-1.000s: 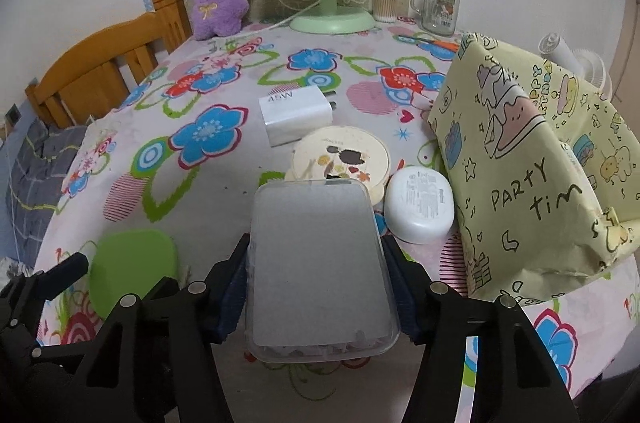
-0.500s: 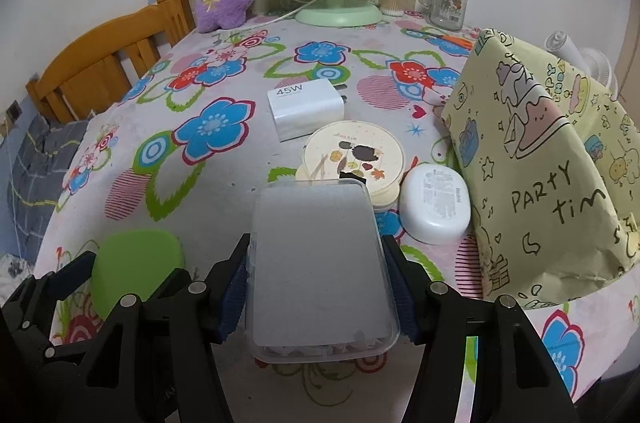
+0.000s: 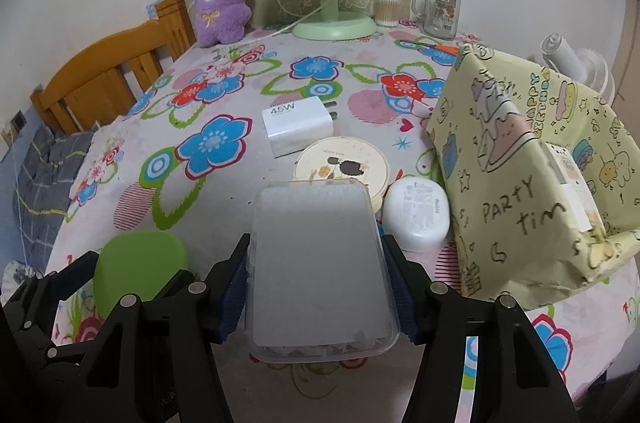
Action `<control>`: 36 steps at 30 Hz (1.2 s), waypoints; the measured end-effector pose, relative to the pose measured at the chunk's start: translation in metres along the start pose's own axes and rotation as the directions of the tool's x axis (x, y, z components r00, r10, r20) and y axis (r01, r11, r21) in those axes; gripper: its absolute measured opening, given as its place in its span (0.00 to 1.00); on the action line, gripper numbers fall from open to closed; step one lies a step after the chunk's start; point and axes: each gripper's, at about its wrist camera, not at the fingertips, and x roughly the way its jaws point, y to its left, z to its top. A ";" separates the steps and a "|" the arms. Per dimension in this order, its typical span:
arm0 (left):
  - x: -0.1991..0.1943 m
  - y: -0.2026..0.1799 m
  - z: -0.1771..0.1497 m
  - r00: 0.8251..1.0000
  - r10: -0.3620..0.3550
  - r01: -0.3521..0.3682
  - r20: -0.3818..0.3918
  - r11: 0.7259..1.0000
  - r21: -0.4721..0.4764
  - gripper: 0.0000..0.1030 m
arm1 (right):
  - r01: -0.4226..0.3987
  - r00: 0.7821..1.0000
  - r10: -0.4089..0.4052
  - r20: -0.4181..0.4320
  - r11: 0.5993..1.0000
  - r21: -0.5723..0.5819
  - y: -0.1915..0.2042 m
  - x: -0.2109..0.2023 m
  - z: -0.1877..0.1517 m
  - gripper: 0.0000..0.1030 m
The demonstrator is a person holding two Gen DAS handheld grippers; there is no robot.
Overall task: Organize rigid objects
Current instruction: 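Lift the clear case with the right tool while the left tool closes on the green pad, then carry the green pad in the left tool while the right tool carries the case to the box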
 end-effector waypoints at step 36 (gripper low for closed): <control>-0.084 -0.051 0.026 0.988 0.011 -0.013 0.157 1.000 0.007 0.93 | -0.053 0.986 0.053 0.156 0.999 -0.005 -0.041 -0.088 0.029 0.62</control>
